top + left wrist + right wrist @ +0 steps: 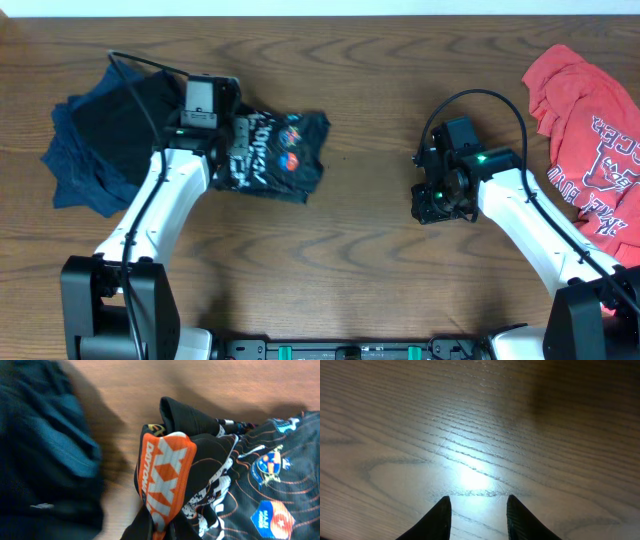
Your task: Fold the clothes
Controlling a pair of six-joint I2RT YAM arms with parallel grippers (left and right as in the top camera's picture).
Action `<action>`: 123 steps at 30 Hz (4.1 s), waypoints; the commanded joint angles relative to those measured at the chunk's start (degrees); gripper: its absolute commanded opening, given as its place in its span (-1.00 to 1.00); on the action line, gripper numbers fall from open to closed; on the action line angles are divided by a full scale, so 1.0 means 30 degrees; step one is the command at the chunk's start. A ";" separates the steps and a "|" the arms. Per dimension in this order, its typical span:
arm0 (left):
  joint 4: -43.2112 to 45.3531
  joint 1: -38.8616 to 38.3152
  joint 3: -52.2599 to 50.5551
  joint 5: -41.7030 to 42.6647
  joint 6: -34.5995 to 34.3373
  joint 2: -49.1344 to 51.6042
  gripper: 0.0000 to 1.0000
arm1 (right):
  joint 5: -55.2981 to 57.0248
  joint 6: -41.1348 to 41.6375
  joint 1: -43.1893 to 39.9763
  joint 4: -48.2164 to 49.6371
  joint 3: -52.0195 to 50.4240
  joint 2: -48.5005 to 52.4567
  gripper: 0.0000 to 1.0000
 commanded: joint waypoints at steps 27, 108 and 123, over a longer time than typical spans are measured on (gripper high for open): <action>0.1435 0.3337 0.3934 -0.1202 0.1938 -0.0182 -0.88 | 0.0066 -0.0255 0.0146 0.0248 0.0000 0.0131 -0.27; 0.1005 0.2783 0.4976 -0.4517 0.6054 0.4634 -0.34 | 0.0058 -0.0182 0.0146 0.0903 0.0000 0.0131 -0.21; 0.0619 0.2798 0.4976 -0.4648 0.6951 0.4685 -0.12 | 0.0058 -0.0189 0.0146 0.0882 0.0000 0.0131 -0.20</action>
